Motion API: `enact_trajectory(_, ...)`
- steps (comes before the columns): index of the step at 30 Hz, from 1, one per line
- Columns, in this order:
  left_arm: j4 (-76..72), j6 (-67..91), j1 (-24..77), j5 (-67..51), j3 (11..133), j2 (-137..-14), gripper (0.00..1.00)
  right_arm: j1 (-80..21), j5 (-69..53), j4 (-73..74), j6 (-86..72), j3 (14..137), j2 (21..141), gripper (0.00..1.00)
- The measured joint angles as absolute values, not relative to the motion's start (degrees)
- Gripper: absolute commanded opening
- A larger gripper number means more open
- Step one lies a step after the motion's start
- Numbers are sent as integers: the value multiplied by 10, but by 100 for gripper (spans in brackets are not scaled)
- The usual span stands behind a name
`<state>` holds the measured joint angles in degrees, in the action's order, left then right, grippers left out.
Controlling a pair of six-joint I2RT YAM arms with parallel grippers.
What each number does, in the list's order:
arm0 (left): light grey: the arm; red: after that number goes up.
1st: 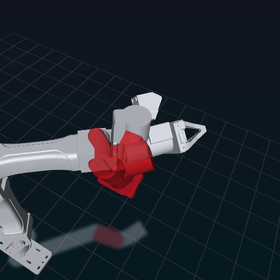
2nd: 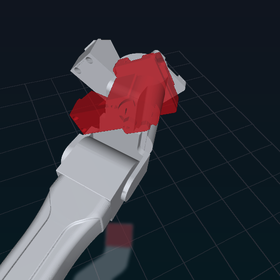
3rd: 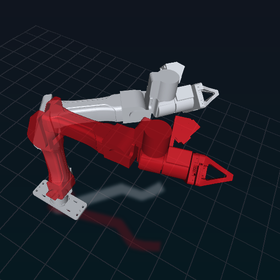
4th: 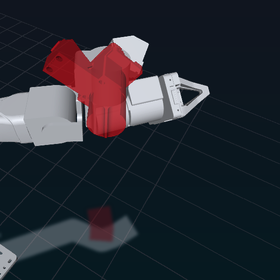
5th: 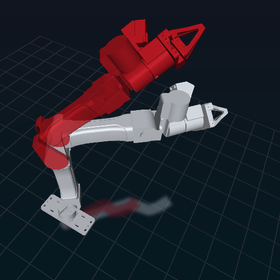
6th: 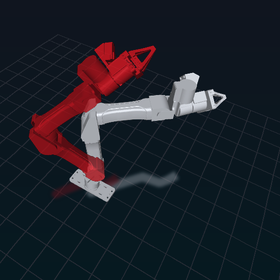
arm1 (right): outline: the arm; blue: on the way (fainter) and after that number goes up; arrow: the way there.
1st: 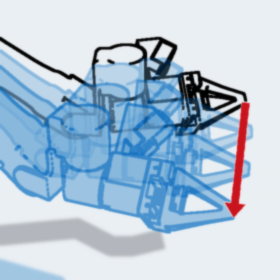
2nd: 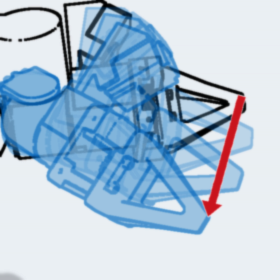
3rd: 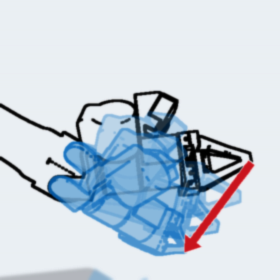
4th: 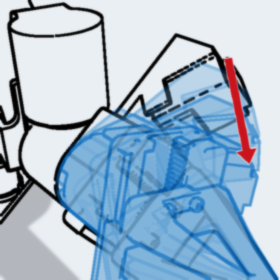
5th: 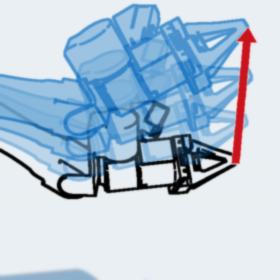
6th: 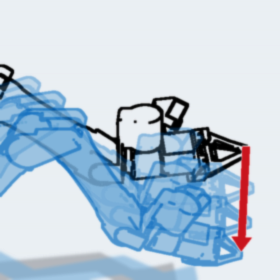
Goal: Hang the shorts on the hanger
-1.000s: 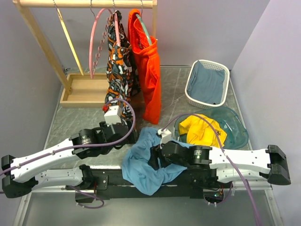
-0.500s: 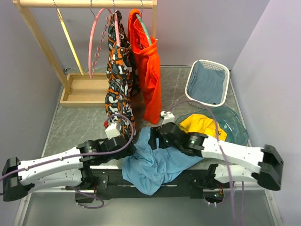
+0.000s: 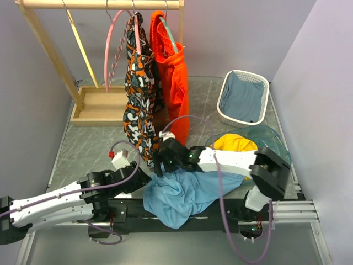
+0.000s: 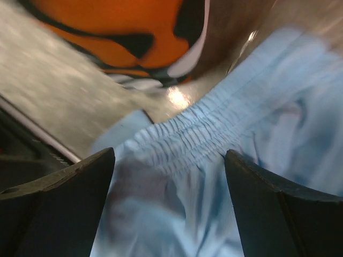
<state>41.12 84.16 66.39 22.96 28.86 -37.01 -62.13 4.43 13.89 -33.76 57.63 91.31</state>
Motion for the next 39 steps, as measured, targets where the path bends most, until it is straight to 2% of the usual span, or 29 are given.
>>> enact_trajectory(1,415,849,664,232,287,-366,48,-622,37,135,-337,574,926,72)
enact_trajectory(2,418,853,664,235,286,-364,48,-624,30,126,-336,567,939,49)
enact_trajectory(4,420,858,664,239,286,-364,48,-625,22,118,-333,549,946,23)
enact_trajectory(5,420,859,664,239,286,-366,48,-625,23,116,-338,538,945,5)
enact_trajectory(6,418,859,664,239,286,-371,47,-624,26,114,-340,529,939,0)
enact_trajectory(11,397,847,664,234,286,-413,44,-618,65,129,-351,478,824,0)
enact_trajectory(18,361,800,657,210,322,-468,48,-611,129,65,-323,409,512,0)
enact_trajectory(22,324,774,649,185,358,-470,51,-611,142,32,-295,338,374,0)
enact_trajectory(27,270,740,642,140,374,-497,59,-611,139,32,-274,274,270,0)
enact_trajectory(39,204,684,621,100,416,-692,58,-611,127,84,-277,211,114,0)
